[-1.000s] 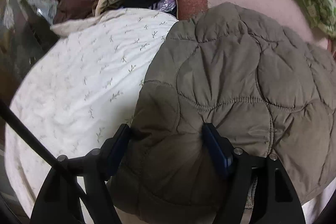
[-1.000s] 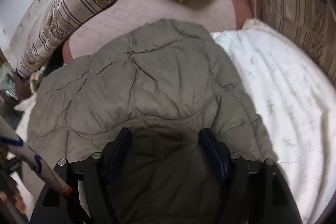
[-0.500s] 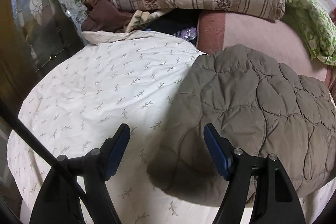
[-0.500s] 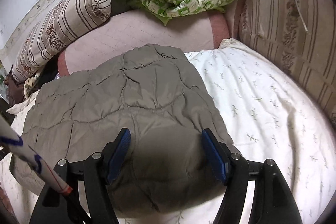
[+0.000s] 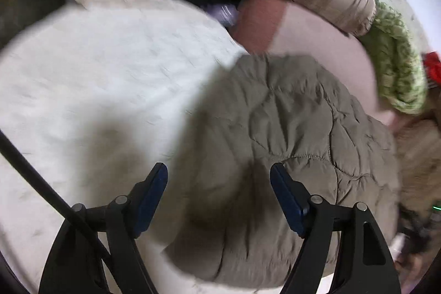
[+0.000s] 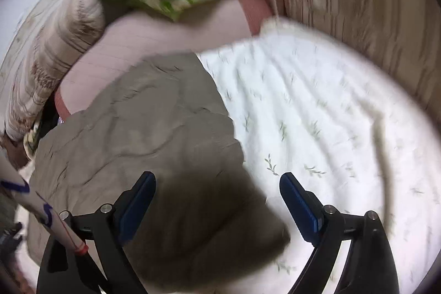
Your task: Fold large clothes
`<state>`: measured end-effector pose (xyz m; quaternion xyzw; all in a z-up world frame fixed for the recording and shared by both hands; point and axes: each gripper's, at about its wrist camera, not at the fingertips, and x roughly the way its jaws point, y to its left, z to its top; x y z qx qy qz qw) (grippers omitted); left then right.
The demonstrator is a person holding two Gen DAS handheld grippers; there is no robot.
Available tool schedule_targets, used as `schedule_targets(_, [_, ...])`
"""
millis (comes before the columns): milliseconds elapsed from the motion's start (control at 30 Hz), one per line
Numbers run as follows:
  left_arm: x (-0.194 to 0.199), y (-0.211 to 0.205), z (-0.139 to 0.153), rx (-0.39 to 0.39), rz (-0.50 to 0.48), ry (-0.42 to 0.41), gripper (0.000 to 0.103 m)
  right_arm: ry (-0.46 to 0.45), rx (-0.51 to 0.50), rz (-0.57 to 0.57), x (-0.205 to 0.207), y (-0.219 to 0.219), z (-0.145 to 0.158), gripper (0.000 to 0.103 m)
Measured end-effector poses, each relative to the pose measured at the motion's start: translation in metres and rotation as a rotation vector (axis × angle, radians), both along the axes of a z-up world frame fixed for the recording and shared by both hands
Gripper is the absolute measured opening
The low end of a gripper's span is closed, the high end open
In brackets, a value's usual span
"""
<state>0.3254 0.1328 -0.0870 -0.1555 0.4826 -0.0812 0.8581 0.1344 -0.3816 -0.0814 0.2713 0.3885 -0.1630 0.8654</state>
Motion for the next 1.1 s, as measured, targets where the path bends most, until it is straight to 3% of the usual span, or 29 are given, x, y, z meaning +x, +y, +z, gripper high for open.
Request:
schedule_targets(67, [0.019, -0.001, -0.035, -0.154, -0.102, 0.108, 0.077, 0.032, 0.113, 0.084, 0.019, -0.017, -0.020, 0.097])
schedule_targets(100, [0.024, -0.002, -0.045, -0.208, -0.121, 0.136, 0.083, 0.019, 0.206, 0.139, 0.027, -0.025, -0.033, 0.097])
schedule_targets(133, [0.033, 0.001, -0.060, -0.279, -0.125, 0.175, 0.092, 0.004, 0.282, 0.173, 0.032, -0.030, -0.041, 0.098])
schedule_targets(167, [0.037, 0.004, -0.066, -0.320, -0.126, 0.195, 0.092, -0.008, 0.371, 0.209, 0.039, -0.035, -0.052, 0.099])
schedule_targets(233, [0.044, 0.006, -0.075, -0.406, -0.124, 0.219, 0.092, -0.028, 0.451, 0.254, 0.051, -0.042, -0.064, 0.099])
schedule_targets(267, [0.043, 0.002, -0.071, -0.388, -0.124, 0.194, 0.090, -0.045, 0.480, 0.272, 0.057, -0.044, -0.069, 0.099])
schedule_targets(433, [0.021, -0.032, -0.021, -0.240, -0.164, 0.054, 0.069, -0.108, 0.505, 0.294, 0.060, -0.034, -0.059, 0.071])
schedule_targets(533, [0.005, -0.038, 0.010, -0.244, -0.173, -0.008, 0.066, -0.163, 0.485, 0.327, 0.053, -0.023, -0.034, 0.063])
schedule_targets(633, [-0.012, -0.043, 0.027, -0.179, -0.172, -0.041, 0.066, -0.231, 0.480, 0.391, 0.040, -0.010, -0.005, 0.063])
schedule_targets(700, [-0.014, -0.042, 0.021, -0.110, -0.135, -0.012, 0.067, -0.239, 0.452, 0.416, 0.030, -0.003, 0.005, 0.064])
schedule_targets(800, [-0.006, -0.032, -0.010, -0.012, -0.017, 0.078, 0.071, -0.167, 0.412, 0.367, 0.025, -0.003, -0.012, 0.077])
schedule_targets(833, [-0.005, -0.029, -0.014, -0.020, -0.002, 0.085, 0.071, -0.117, 0.411, 0.322, 0.026, -0.008, -0.026, 0.078])
schedule_targets(867, [-0.007, -0.025, -0.013, -0.049, 0.019, 0.074, 0.071, -0.076, 0.446, 0.276, 0.026, -0.016, -0.041, 0.080])
schedule_targets(967, [-0.023, -0.021, 0.012, -0.047, 0.035, -0.032, 0.071, -0.111, 0.583, 0.172, 0.014, -0.041, -0.055, 0.081])
schedule_targets(1033, [-0.032, -0.027, 0.027, -0.020, 0.041, -0.091, 0.071, -0.170, 0.553, 0.095, -0.002, -0.056, -0.041, 0.081])
schedule_targets(1100, [-0.039, -0.034, 0.038, 0.023, 0.052, -0.133, 0.071, -0.208, 0.461, -0.003, -0.017, -0.066, -0.021, 0.081])
